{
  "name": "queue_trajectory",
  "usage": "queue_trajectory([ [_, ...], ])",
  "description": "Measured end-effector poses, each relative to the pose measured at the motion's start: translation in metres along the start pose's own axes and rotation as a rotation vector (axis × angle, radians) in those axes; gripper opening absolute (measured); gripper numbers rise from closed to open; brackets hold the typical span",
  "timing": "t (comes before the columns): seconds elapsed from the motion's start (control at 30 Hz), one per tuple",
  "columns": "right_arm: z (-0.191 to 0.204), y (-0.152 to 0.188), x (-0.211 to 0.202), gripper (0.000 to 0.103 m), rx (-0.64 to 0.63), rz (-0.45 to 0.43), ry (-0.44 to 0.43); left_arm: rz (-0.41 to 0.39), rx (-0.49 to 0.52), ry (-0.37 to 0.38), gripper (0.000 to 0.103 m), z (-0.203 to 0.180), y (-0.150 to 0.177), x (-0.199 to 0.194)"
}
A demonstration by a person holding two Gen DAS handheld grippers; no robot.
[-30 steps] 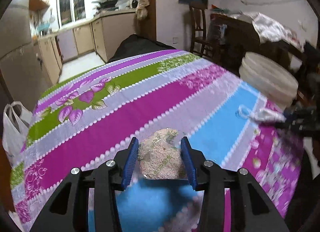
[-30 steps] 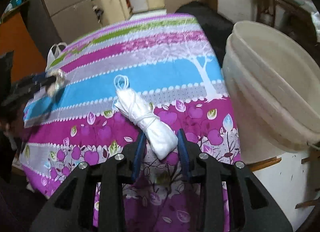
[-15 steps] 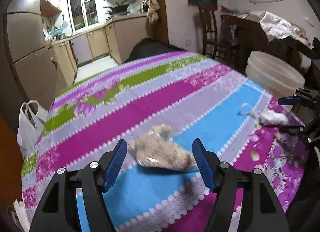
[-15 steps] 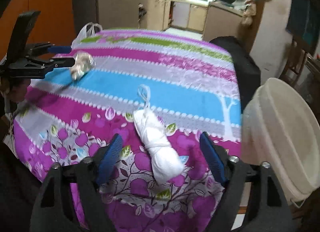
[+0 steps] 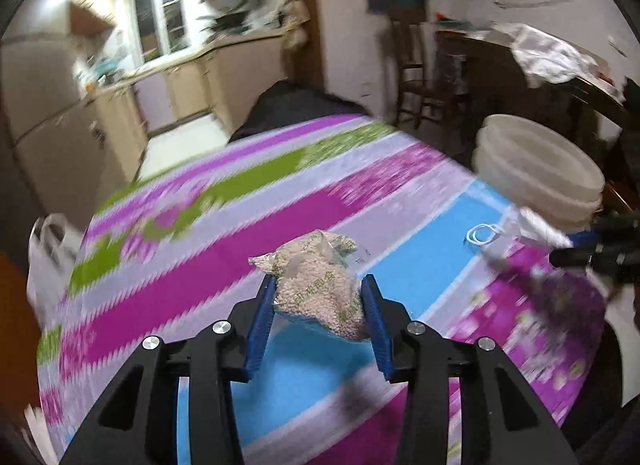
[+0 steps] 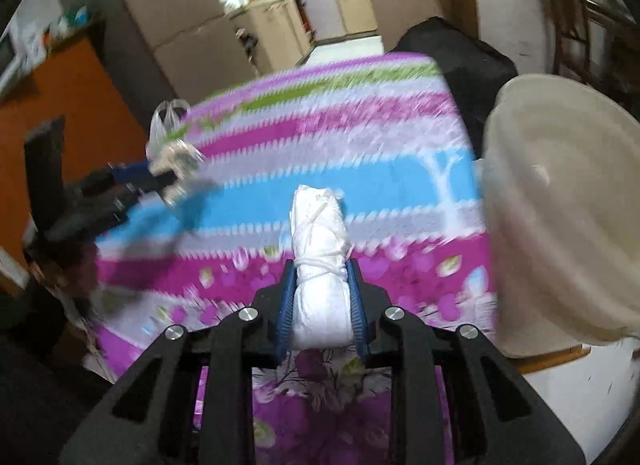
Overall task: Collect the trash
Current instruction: 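Carry the white bag in the right tool while the left tool carries the snack bag over the bucket, then open both tools to drop the white bag and snack bag into the bucket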
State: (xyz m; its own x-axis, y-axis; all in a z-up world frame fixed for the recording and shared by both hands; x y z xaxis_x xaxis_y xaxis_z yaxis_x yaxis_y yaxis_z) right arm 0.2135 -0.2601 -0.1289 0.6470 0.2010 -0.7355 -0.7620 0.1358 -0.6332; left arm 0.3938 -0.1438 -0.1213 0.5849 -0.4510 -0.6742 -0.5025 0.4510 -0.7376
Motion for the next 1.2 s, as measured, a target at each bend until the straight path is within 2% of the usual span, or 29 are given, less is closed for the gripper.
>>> queue_trajectory([
  [0.07,-0.012,-0.017,-0.030,0.024,0.038,-0.031,0.019,-0.015,0.061,0.004,0.044,-0.023,-0.025,0.003],
  [0.13,-0.029,-0.033,-0.064,0.024,0.066,-0.057,0.069,-0.019,0.100,0.042,0.044,-0.049,-0.055,0.007],
  [0.27,-0.069,-0.061,-0.123,0.024,0.096,-0.063,0.230,-0.059,0.187,0.184,0.044,-0.119,-0.123,0.007],
  [0.33,-0.095,-0.069,-0.142,0.024,0.119,-0.028,0.315,-0.071,0.248,0.246,0.044,-0.163,-0.154,0.011],
  [0.43,-0.136,-0.074,-0.150,0.024,0.184,0.062,0.380,-0.031,0.303,0.331,0.044,-0.220,-0.186,0.026],
  [0.53,-0.172,-0.071,-0.146,0.024,0.240,0.151,0.423,0.000,0.379,0.349,0.044,-0.272,-0.205,0.048],
  [0.63,-0.196,-0.065,-0.134,0.025,0.272,0.210,0.430,0.071,0.425,0.349,0.044,-0.306,-0.214,0.080],
  [0.7,-0.208,-0.060,-0.128,0.025,0.296,0.246,0.408,0.188,0.447,0.392,0.044,-0.323,-0.210,0.107],
  [0.87,-0.224,-0.055,-0.106,0.025,0.311,0.312,0.378,0.292,0.519,0.375,0.044,-0.340,-0.191,0.153],
  [1.2,-0.231,-0.062,-0.083,0.025,0.288,0.366,0.341,0.296,0.529,0.351,0.044,-0.339,-0.173,0.173],
])
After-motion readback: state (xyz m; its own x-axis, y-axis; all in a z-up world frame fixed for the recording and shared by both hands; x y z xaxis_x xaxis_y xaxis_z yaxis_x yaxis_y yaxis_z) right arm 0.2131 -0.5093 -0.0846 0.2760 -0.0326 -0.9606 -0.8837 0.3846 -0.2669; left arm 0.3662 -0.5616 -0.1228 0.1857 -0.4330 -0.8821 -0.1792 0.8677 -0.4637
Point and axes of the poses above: each gripper's, at about its wrist camera, not at the fingertips, and x roughly the way its jaws point, z to its left, y to its underside, the point moved 6 cm from there along x, roughly the way its jaws point, and after that the axes turned 5 degrees about -x, right-handed, at the moved point
